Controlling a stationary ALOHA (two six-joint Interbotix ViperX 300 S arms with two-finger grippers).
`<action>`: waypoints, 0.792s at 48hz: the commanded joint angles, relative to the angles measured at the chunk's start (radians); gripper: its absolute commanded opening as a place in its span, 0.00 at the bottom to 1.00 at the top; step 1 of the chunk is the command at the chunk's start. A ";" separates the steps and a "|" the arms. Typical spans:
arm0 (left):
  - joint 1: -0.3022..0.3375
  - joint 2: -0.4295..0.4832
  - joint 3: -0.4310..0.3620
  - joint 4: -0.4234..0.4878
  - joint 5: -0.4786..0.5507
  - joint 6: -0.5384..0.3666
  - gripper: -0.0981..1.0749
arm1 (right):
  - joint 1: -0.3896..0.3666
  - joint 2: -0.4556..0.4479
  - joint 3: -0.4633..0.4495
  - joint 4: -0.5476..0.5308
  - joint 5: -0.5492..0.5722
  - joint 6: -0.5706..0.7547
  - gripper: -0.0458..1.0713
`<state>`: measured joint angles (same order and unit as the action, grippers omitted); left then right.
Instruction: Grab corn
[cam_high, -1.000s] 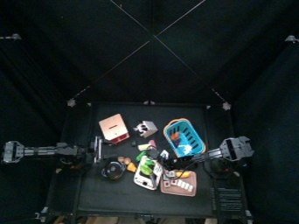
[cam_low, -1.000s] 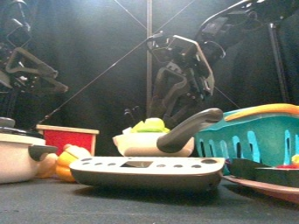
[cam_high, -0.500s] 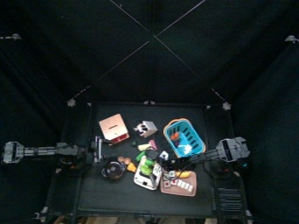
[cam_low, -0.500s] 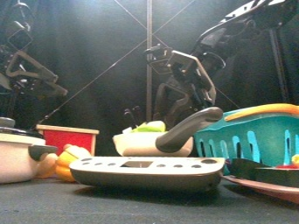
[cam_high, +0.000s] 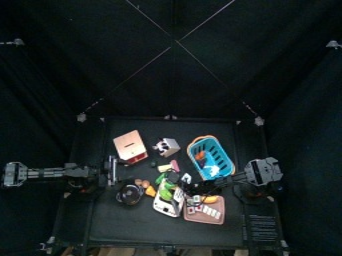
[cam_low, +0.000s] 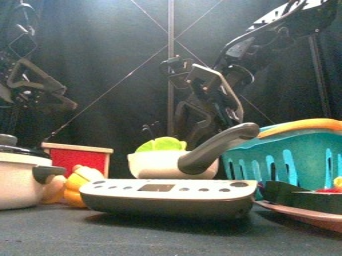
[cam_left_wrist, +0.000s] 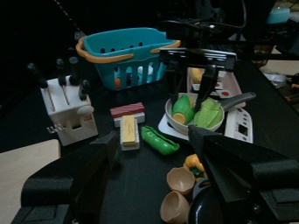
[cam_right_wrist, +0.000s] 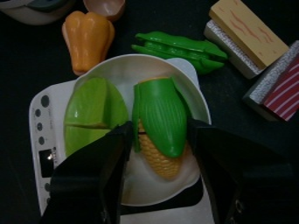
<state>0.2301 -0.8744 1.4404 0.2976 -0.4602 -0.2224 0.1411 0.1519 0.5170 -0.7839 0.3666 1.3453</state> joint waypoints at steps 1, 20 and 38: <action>0.002 0.006 -0.020 -0.002 -0.005 0.002 0.92 | 0.000 -0.008 -0.005 0.008 0.000 0.002 0.74; 0.002 0.006 -0.020 -0.002 -0.003 0.002 0.92 | 0.000 -0.066 -0.014 0.005 0.038 0.002 0.66; 0.002 0.006 -0.021 -0.002 -0.003 0.002 0.92 | 0.002 -0.127 -0.023 -0.017 0.097 0.002 0.65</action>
<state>0.2301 -0.8744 1.4419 0.2976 -0.4602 -0.2224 0.1427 0.0690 0.5154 -0.7946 0.4633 1.3484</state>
